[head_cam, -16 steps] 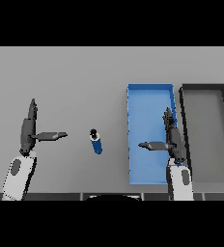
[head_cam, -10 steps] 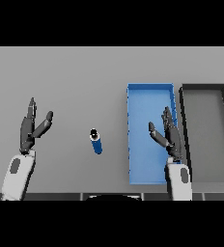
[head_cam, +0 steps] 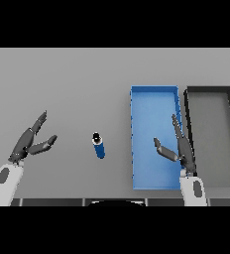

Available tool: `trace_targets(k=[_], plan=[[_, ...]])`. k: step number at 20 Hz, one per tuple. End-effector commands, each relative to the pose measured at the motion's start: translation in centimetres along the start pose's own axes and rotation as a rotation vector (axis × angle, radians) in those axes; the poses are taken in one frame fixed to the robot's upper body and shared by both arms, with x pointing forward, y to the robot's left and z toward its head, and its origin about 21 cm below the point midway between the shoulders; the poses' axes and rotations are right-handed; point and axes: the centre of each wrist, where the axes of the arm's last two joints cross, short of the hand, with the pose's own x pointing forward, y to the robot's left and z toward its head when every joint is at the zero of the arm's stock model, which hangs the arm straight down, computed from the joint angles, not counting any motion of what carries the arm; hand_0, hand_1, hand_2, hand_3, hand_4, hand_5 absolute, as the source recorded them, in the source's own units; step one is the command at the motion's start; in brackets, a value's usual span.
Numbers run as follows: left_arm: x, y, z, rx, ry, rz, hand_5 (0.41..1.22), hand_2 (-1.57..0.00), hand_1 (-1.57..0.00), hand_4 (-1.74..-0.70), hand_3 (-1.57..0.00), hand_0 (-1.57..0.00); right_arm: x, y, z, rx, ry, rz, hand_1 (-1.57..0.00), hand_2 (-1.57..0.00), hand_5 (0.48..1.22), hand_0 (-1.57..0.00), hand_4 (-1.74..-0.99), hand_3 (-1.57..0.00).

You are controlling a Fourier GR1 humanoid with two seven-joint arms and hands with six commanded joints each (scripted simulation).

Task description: Pick up the blue pipe and place it into the blue bin.

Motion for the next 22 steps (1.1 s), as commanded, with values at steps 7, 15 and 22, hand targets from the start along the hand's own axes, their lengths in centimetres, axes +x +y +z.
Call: trace_targets(k=[7, 15, 22], plan=[[1.4, -4.8, 1.3, -0.273, 0.047, 0.012, 0.497, 0.0, 0.0, -1.11, 0.0, 0.0, 0.0, -0.3, -0.1, 0.014, -0.007, 0.019, 0.0, 0.0, 0.617, 0.0, -1.164, 0.0], [1.4, -10.2, -0.8, -0.387, 0.055, 0.01, 0.452, 0.0, 0.0, -1.15, 0.0, 0.0, -0.2, 0.4, -0.1, 0.015, 0.004, -0.02, 0.0, 0.0, 0.627, 0.0, -1.218, 0.0], [0.6, -14.6, -3.9, -0.392, 0.005, 0.059, 0.459, 0.0, 0.0, -1.13, 0.0, 0.0, 0.0, 0.3, 0.2, 0.009, 0.026, -0.014, 0.0, 0.0, 0.631, 0.0, -1.21, 0.0]])
